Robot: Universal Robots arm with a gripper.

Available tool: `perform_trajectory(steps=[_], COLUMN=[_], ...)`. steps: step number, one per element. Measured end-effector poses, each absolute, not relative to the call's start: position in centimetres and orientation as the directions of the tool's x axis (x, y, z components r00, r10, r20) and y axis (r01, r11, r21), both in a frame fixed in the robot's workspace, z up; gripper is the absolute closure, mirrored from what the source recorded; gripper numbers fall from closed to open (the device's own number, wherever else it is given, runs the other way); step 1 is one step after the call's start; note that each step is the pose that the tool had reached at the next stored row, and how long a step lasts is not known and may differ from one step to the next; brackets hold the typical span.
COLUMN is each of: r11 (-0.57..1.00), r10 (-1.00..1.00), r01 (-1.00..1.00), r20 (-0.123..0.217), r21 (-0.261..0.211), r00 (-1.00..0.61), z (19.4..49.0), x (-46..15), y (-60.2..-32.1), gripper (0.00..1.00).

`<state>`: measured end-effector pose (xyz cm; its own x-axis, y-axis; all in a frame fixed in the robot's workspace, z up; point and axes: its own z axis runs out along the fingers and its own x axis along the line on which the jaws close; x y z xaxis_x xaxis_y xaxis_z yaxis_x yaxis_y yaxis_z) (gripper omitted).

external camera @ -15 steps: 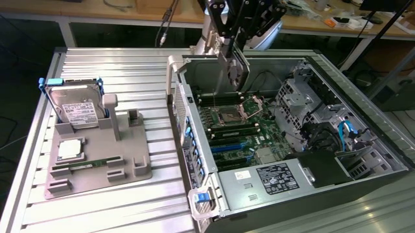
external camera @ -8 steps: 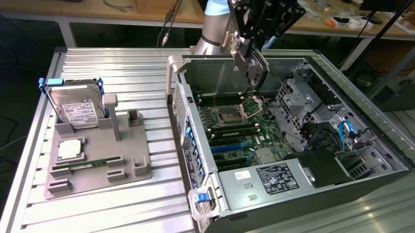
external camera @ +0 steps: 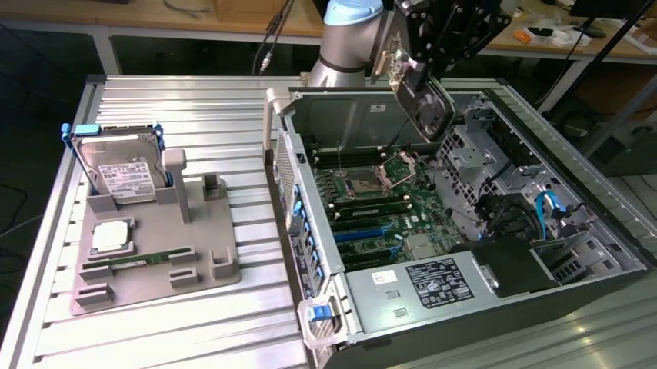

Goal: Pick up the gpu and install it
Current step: 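Pick up the gpu and move the gpu toward the slot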

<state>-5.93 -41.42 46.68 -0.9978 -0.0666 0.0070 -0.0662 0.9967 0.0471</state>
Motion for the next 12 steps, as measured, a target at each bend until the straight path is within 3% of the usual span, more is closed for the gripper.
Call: perform_trajectory(steps=[12], r11=[0.997], r10=[-0.067], r01=[-0.066], r20=[0.007], r21=[0.047], r00=[-0.998], z=[46.68], x=[-4.68], y=[-41.42], gripper=[0.73])
